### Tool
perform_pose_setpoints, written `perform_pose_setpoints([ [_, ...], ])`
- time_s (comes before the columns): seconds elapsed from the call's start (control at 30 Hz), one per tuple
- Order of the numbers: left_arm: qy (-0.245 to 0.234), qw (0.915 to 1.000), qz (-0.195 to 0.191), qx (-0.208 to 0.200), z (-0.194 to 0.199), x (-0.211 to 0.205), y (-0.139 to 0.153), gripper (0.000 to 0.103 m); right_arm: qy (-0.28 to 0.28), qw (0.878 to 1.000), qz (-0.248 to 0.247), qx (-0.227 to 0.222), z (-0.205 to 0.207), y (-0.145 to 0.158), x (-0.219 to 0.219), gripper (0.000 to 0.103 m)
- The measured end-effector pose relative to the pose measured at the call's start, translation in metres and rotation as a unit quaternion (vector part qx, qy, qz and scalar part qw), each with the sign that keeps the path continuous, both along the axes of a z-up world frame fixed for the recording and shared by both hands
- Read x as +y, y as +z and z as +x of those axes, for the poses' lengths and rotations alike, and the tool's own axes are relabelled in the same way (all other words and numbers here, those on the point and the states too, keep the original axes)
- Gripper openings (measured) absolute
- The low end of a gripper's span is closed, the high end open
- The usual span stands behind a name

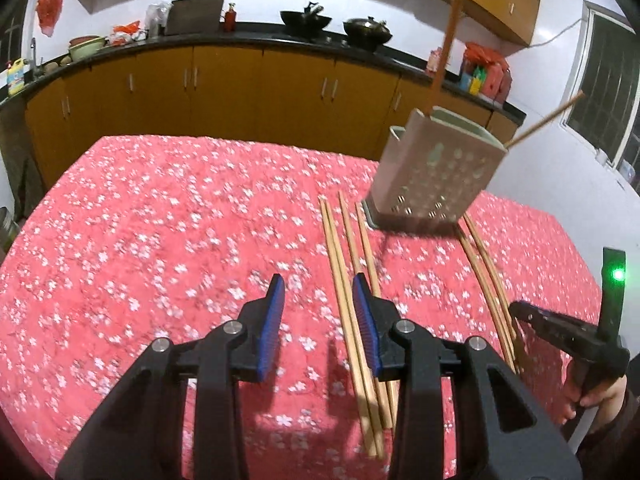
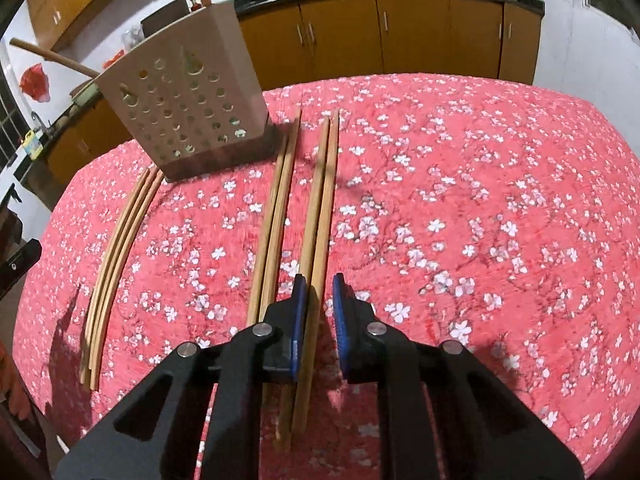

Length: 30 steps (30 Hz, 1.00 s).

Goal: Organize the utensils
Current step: 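Close the left gripper on another chopstick while the right gripper grasps one too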

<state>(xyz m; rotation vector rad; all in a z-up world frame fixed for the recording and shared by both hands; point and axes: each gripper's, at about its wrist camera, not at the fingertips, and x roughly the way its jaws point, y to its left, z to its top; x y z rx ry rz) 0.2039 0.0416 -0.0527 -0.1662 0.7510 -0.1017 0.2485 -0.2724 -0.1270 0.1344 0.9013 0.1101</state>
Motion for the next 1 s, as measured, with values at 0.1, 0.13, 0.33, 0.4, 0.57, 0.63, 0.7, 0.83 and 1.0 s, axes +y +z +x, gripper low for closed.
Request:
perform_pose_setpoints([
  [0.1, -0.007, 1.0, 0.001, 0.006, -0.001, -0.006, -0.004, 0.036, -0.003, 1.0, -0.014, -0.001, 0.005, 0.0, -0.001, 0.014],
  [0.13, -0.009, 0.9999, 0.001, 0.008, -0.001, -0.008, -0.004, 0.036, -0.004, 1.0, -0.016, -0.002, 0.006, 0.001, -0.001, 0.014],
  [0.33, -0.026, 0.9994, -0.004, 0.025, 0.002, -0.017, -0.013, 0.036, 0.004, 1.0, -0.031, 0.001, -0.001, -0.005, 0.002, 0.014],
  [0.4, -0.033, 0.999, -0.004, 0.03, 0.002, -0.02, -0.017, 0.036, 0.006, 0.999, -0.048, -0.005, -0.004, -0.005, 0.005, 0.009],
  [0.57, -0.047, 0.998, 0.0, 0.042, 0.001, -0.027, -0.027, 0.032, -0.044, 0.998, -0.038, -0.003, -0.001, -0.004, -0.012, 0.007],
  [0.63, -0.05, 0.9975, 0.005, 0.05, 0.002, -0.029, -0.032, 0.027, -0.047, 0.998, -0.032, -0.003, -0.001, -0.004, -0.014, 0.008],
  [0.7, -0.05, 0.997, 0.011, 0.057, 0.003, -0.03, -0.037, 0.023, -0.044, 0.998, -0.038, -0.005, -0.003, -0.004, -0.014, 0.008],
  [0.83, -0.05, 0.9962, 0.02, 0.069, 0.006, -0.032, -0.045, 0.02, -0.044, 0.998, -0.038, -0.007, -0.004, -0.003, -0.014, 0.008],
  [1.0, -0.056, 0.9952, 0.034, 0.073, 0.007, -0.036, -0.05, 0.019, -0.04, 0.998, -0.043, -0.007, -0.003, -0.003, -0.012, 0.008],
])
